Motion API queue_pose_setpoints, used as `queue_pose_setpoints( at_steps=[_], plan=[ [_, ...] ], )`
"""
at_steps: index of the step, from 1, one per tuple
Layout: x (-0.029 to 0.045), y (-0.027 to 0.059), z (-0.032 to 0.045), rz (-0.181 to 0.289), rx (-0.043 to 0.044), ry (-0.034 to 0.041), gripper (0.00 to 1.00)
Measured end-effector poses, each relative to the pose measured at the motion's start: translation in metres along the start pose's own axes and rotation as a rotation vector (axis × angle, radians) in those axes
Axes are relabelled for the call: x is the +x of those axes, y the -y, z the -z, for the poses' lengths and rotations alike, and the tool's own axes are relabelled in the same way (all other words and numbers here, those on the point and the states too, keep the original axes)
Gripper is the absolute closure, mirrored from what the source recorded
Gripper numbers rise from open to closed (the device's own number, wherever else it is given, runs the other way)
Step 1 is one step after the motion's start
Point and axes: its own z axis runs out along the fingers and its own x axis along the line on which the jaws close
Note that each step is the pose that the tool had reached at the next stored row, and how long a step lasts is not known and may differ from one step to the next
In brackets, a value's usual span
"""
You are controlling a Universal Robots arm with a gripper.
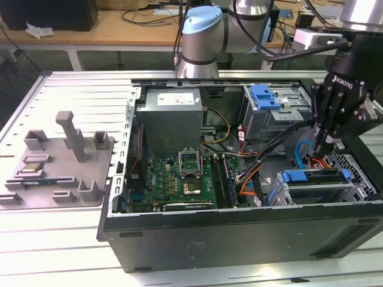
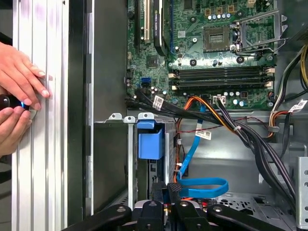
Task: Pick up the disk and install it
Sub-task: 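Insert the second disk wire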
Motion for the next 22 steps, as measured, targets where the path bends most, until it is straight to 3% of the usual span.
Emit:
queue_pose_setpoints(
  at_steps=[15,19,22],
  plan=[
    [0.02,0.0012,-0.0051,0.002,-0.0002,0.0765,0.84],
    [0.024,0.0015,-0.0061,0.003,-0.0003,0.0944,0.84],
    [0.0256,0.0017,-0.0065,0.003,-0.0003,0.1005,0.84]
  ],
)
